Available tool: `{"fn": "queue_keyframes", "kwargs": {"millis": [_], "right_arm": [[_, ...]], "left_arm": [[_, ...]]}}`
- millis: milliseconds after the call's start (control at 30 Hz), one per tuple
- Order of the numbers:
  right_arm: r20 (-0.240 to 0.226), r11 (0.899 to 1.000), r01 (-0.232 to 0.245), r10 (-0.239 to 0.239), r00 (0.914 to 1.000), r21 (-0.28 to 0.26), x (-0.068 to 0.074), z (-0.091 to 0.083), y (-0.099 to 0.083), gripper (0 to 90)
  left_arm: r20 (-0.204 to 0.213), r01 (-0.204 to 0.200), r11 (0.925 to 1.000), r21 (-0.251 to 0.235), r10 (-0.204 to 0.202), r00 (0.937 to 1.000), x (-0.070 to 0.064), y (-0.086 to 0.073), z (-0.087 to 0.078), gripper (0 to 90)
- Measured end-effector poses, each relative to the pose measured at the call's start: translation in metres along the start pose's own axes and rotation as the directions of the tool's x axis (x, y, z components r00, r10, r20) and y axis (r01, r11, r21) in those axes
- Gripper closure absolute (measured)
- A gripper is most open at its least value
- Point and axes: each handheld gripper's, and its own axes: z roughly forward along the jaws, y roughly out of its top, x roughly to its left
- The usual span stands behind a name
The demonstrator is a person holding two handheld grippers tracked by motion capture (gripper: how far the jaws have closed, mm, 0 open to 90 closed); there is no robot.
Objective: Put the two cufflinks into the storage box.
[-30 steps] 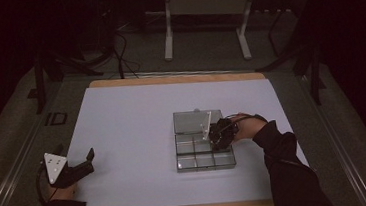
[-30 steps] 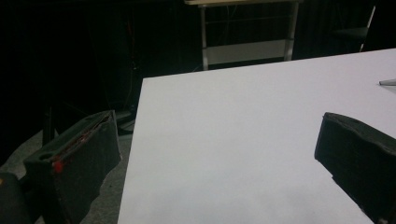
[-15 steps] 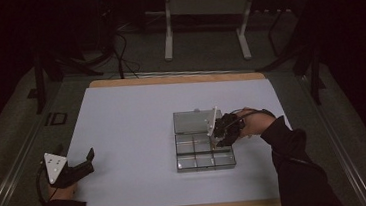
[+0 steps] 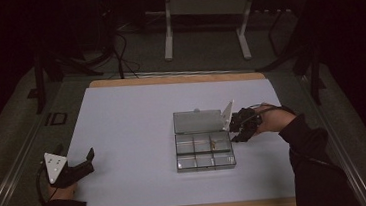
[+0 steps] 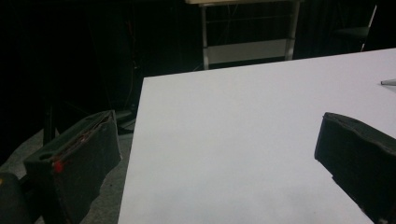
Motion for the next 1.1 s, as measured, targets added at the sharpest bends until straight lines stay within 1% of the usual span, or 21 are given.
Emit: {"fn": "queue_keyframes", "kwargs": {"millis": [133,233,333,467,533,600,667,733,900,1000,1067,1100], "right_arm": [[0.016,0.999,-0.027,0.027,0.9995,0.022,-0.001,-0.001,-0.013,61.4],[0.020,0.998,-0.049,0.049,0.9986,0.029,-0.002,0.000,-0.022,61.6],[0.028,0.997,-0.068,0.067,0.9973,0.042,-0.003,0.002,-0.029,61.6],[0.028,0.995,-0.089,0.088,0.9957,0.048,-0.004,0.008,-0.039,61.6],[0.036,0.995,-0.089,0.087,0.9955,0.050,-0.005,0.010,-0.044,61.6],[0.039,0.994,-0.099,0.097,0.9945,0.049,-0.007,0.012,-0.048,61.6],[0.051,0.994,-0.102,0.099,0.9938,0.051,-0.009,0.014,-0.050,61.4],[0.061,0.992,-0.115,0.111,0.9920,0.057,-0.010,0.017,-0.052,60.1],[0.067,0.988,-0.136,0.131,0.9891,0.079,-0.016,0.029,-0.057,58.9],[0.065,0.986,-0.153,0.149,0.9868,0.072,-0.020,0.035,-0.058,58.7],[0.068,0.983,-0.172,0.167,0.9835,0.067,-0.024,0.038,-0.058,58.7],[0.073,0.983,-0.172,0.167,0.9832,0.070,-0.026,0.040,-0.058,58.7]], "left_arm": [[0.000,0.000,1.0000,0.001,0.000,1.0000,0.000,0.000,0.000,0.4],[-0.001,0.000,1.0000,0.001,0.000,1.0000,0.000,0.000,0.000,0.4],[-0.001,0.000,1.0000,-0.001,0.000,1.0000,0.000,0.000,0.000,0.4],[0.000,0.000,1.0000,-0.001,0.000,1.0000,0.000,0.000,0.000,0.4],[0.000,0.000,1.0000,-0.001,0.000,1.0000,0.000,0.000,0.000,0.4],[-0.001,0.000,1.0000,-0.001,0.000,1.0000,0.000,0.000,0.000,0.4],[-0.001,0.000,1.0000,-0.001,0.000,1.0000,0.000,0.000,0.000,0.4],[-0.001,0.000,1.0000,-0.001,0.000,1.0000,0.000,0.000,0.000,0.4],[-0.002,0.000,1.0000,-0.002,0.000,1.0000,0.000,0.000,0.000,0.4],[-0.003,0.000,1.0000,-0.002,0.000,1.0000,0.000,0.000,0.000,0.4],[-0.003,0.000,1.0000,-0.002,0.000,1.0000,0.000,0.000,0.000,0.4],[-0.002,-0.001,1.0000,-0.002,0.001,1.0000,0.000,0.000,0.000,0.4]]}}
